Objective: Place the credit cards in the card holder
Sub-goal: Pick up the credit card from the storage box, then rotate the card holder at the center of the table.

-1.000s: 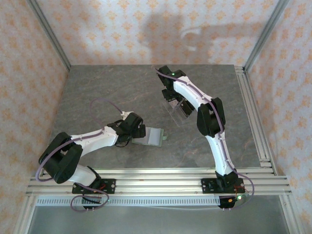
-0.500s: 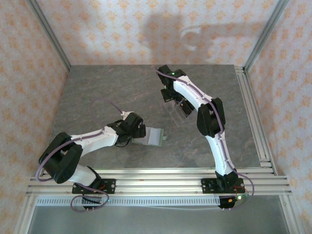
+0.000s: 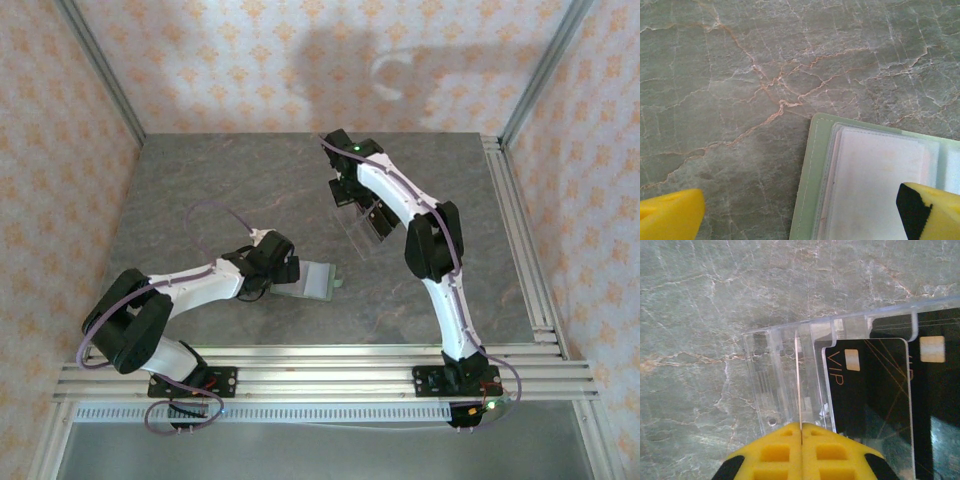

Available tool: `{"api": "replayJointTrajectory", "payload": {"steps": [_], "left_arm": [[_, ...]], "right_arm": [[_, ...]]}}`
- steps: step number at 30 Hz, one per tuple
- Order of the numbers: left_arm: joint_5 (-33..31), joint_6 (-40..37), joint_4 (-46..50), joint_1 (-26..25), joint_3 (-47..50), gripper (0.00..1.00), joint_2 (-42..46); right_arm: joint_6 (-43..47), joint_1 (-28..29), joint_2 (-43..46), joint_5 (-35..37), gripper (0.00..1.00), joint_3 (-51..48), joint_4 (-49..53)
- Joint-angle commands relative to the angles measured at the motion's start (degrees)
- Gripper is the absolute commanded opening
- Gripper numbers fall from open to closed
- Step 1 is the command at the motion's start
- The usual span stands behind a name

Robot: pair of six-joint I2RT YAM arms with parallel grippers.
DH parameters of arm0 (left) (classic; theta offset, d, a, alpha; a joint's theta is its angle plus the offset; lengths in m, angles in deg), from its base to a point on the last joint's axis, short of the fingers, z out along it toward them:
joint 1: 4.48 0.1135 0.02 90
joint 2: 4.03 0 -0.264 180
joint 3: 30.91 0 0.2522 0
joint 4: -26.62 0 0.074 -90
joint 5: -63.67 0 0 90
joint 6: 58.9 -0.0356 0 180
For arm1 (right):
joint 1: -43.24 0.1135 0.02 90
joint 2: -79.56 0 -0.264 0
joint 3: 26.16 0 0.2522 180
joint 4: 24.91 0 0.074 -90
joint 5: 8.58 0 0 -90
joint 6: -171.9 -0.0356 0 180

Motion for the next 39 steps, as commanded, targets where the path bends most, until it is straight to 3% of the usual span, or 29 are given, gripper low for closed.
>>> {"api": "replayJointTrajectory", "payload": {"steps": [1,8,16,23,30,39], "left_arm": [[0.3,-1.3,-1.2,0.4,-1.7,1.00,-0.7],[2.8,-1.1,-3.0,0.3,-1.2,1.00,-0.8],[4.3,0.9,-5.6,-0.9,0.1,1.00,-1.6],[3.2,2.6,-6.1,-3.6,1.1,1.00,-2.1],[0.9,5.4,-6.3,-8.2,1.7,1.00,-2.5],[-1.0,11.4,-6.8,-14.0,3.0,1.00,0.3]], "right_arm": [[-0.8,0.0,6.3,-1.7,0.00,1.7,1.1],[-4.6,0.0,16.6,-7.2,0.00,-8.4,-5.4],[-12.0,-0.1,34.3,-12.5,0.00,-34.6,-19.5],[-16.6,0.0,45.6,-15.2,0.00,-49.9,-25.5],[-17.9,0.0,50.1,-15.9,0.00,-56.1,-26.9],[-17.8,0.0,50.6,-15.8,0.00,-57.2,-27.3]]}}
